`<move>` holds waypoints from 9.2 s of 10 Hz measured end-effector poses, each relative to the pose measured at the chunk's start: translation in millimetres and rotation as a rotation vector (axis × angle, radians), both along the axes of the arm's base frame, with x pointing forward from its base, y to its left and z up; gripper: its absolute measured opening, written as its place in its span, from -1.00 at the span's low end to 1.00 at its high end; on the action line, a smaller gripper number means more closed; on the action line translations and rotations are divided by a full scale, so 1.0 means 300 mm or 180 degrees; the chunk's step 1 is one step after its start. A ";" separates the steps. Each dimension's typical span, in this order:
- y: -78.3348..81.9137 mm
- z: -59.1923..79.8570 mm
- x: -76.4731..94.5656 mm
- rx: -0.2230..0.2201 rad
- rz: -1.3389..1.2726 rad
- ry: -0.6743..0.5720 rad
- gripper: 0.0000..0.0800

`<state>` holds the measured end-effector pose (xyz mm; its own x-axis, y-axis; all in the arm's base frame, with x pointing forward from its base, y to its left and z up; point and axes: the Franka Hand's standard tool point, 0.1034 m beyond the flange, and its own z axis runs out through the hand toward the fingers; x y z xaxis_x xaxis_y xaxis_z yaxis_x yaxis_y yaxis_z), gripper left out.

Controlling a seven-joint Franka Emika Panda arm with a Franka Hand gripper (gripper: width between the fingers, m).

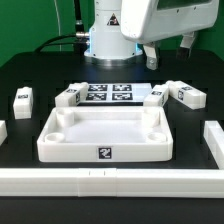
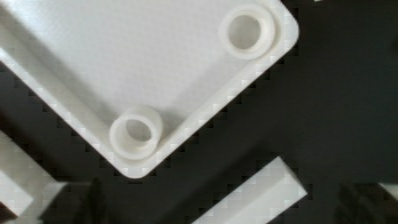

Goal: Assemble desk

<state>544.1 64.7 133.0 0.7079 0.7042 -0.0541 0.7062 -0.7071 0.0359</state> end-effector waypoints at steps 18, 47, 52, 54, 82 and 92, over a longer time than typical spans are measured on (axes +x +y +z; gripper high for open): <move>-0.238 -0.196 -0.124 0.0062 0.3062 0.0038 0.62; -0.095 -0.412 -0.078 0.0233 0.2436 0.0074 -0.85; -0.064 -0.411 -0.025 0.0232 0.2358 0.0028 -0.85; -0.065 -0.412 -0.025 0.0232 0.2357 0.0026 -0.85; 0.247 -0.248 -0.207 0.0329 -0.0946 -0.0187 0.62; 0.318 -0.288 -0.365 -0.0234 -0.1434 0.0480 0.62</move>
Offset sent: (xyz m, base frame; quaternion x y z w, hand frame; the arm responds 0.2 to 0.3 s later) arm 0.0000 0.0000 0.0000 0.0000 0.0000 0.0000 1.0000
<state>434.7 160.2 46.7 0.9222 0.3196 -0.2177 0.3312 -0.9434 0.0179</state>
